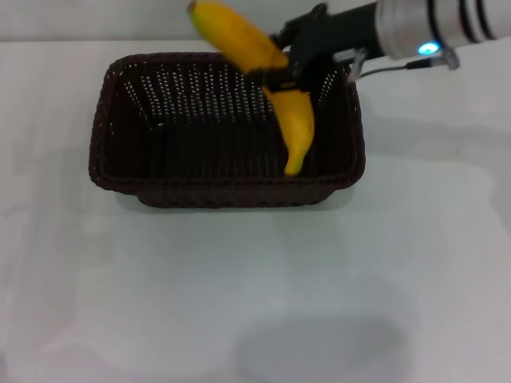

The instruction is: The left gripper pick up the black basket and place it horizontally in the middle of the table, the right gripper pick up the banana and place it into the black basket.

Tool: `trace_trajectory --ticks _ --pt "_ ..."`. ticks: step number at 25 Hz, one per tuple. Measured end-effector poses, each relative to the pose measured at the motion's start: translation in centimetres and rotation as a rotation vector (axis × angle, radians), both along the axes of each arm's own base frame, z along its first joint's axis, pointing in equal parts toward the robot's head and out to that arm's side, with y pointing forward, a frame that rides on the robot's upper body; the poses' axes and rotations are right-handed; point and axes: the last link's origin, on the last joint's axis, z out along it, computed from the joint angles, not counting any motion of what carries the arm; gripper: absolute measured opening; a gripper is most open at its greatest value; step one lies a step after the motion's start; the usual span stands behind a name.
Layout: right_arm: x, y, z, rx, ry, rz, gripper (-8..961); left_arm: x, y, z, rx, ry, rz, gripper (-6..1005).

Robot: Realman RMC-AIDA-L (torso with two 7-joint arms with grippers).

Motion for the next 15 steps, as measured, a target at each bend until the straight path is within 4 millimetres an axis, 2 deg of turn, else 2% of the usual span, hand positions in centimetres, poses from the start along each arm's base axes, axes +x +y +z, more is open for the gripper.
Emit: trace_trajectory --ticks 6,12,15 --pt "-0.1 -0.3 -1.6 -0.005 -0.046 0.042 551 -0.1 0.0 0.1 0.006 -0.008 0.009 846" --pt "0.7 0.1 -1.1 0.048 0.007 -0.003 560 -0.4 0.0 -0.1 0.004 -0.025 0.031 845" --pt "1.3 0.1 0.1 0.063 0.069 -0.036 694 -0.4 0.1 -0.3 -0.005 -0.025 0.031 845"
